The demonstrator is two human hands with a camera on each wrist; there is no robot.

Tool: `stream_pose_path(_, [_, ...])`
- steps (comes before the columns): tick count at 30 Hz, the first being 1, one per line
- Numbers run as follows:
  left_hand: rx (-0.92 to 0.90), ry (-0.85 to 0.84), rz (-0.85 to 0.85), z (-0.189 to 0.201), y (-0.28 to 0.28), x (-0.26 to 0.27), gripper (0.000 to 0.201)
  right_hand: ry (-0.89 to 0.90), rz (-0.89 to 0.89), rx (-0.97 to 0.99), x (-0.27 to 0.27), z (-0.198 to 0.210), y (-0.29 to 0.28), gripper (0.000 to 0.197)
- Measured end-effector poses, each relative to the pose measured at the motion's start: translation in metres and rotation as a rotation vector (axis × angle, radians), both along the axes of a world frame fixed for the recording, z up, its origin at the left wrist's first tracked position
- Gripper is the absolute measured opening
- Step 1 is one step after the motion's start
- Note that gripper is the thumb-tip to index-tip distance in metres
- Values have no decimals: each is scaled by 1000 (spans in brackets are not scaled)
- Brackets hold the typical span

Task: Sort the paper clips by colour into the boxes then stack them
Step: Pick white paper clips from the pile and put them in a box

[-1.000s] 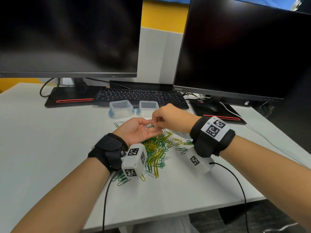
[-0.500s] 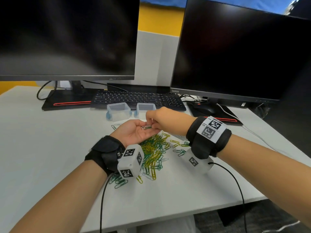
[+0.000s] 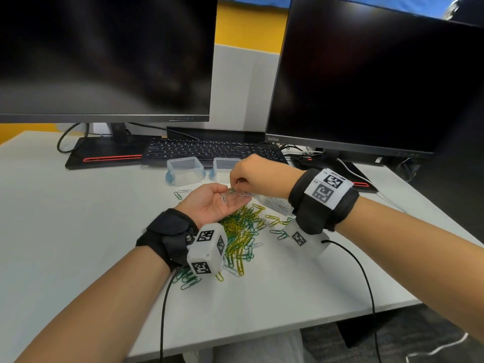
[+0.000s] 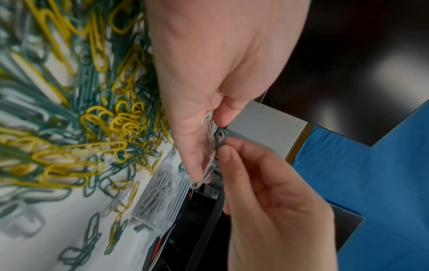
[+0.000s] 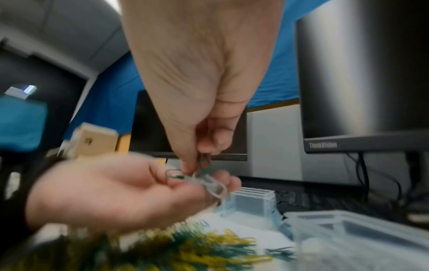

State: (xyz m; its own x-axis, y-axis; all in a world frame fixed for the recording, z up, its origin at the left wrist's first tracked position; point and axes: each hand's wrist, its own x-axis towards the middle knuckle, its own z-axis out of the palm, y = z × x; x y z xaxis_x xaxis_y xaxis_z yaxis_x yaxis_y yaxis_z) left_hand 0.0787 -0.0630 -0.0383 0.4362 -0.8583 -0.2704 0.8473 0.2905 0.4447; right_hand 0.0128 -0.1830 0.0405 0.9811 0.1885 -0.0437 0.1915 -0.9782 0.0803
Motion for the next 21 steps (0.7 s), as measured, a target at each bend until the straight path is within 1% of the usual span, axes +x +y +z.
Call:
stream_pose_path(3, [-30, 37, 14, 0, 1, 1, 41, -64, -5, 200, -3, 5, -9, 14])
stream_pose_path(6, [-25, 96, 3, 2, 1, 0, 39, -133, -33, 336, -6, 7, -17, 11])
stream_pose_path(9, [3, 54, -8, 0, 0, 1, 38, -122, -69, 413, -8, 6, -25, 10])
stream_pose_path(13, [-18, -23, -34, -3, -2, 0, 36, -107, -86, 440, -11, 0, -25, 9])
stream_pose_path(16, [24, -50, -15, -6, -3, 3, 30, -120, -147, 466, -13, 4, -29, 8])
stream_pose_path(17, [45, -48, 9, -7, -2, 5, 26, -92, -183, 433, -14, 5, -32, 8])
stream_pose_path(19, [87, -41, 56, -8, 0, 12, 17, 27, -251, 321, -17, 5, -39, 10])
stream_pose_path(21, [104, -39, 23, -7, 4, 16, 16, 71, -290, 233, -21, -2, -41, 13])
